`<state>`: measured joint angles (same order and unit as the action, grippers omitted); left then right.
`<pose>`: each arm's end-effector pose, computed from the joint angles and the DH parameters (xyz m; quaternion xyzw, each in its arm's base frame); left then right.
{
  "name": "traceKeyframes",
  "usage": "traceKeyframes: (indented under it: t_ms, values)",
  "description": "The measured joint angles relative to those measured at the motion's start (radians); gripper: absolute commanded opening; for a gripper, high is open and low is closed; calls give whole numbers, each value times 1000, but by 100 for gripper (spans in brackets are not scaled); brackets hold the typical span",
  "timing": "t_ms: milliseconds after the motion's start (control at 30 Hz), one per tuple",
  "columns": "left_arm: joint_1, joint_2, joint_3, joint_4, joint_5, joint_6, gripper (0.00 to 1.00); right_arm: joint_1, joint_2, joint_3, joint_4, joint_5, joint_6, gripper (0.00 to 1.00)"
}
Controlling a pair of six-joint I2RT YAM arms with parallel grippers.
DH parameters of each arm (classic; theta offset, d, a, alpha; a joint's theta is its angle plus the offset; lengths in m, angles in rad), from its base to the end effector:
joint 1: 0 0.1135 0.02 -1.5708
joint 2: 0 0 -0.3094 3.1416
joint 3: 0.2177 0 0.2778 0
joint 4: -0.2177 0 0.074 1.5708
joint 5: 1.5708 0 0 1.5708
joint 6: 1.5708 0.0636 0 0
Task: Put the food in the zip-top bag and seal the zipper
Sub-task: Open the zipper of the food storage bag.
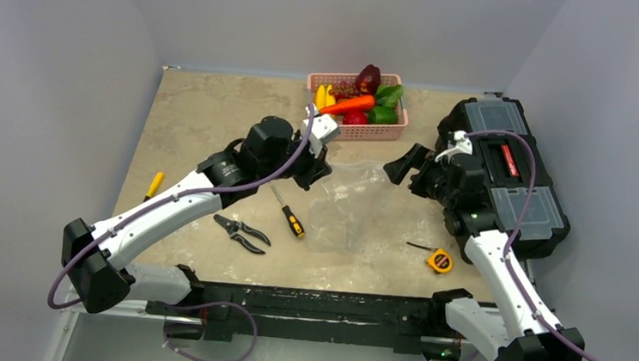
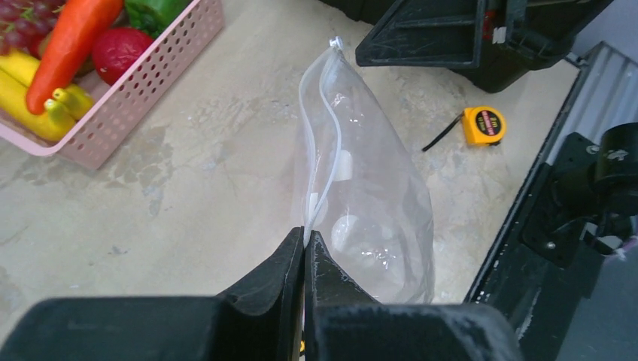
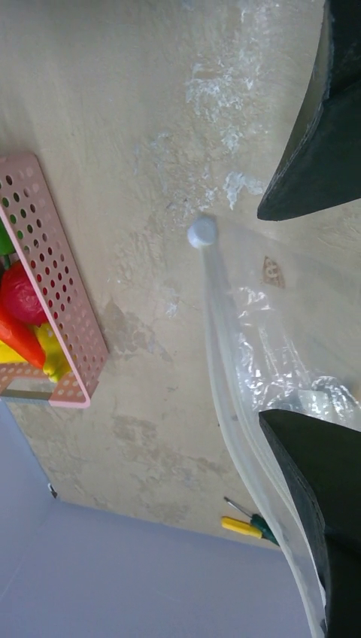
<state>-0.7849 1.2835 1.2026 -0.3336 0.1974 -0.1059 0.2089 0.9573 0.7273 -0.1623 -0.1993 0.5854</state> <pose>0.2263 -0.2437 0.3932 0.3283 0.7679 -0.3088 0.4552 0.2377 0.0633 0.3109 0.1005 0.8230 0.2902 0.4780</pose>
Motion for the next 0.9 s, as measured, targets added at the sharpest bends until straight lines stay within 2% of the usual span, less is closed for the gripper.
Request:
traceKeyframes:
  t_ms: [233, 433, 467, 600, 900]
  values:
    - [-50, -21, -22, 3, -132, 47, 0, 39, 23, 117, -150, 135, 95, 99]
    - [-67, -33, -23, 4, -200, 50, 0, 262, 124, 333, -309, 356, 231, 99]
    - [-68, -35, -23, 4, -207, 50, 0, 286, 151, 368, -333, 382, 252, 98]
    - [-81, -49, -36, 10, -240, 55, 0, 335, 235, 442, -392, 450, 303, 72]
    - [-94, -49, -36, 10, -257, 65, 0, 394, 294, 445, -407, 480, 356, 71]
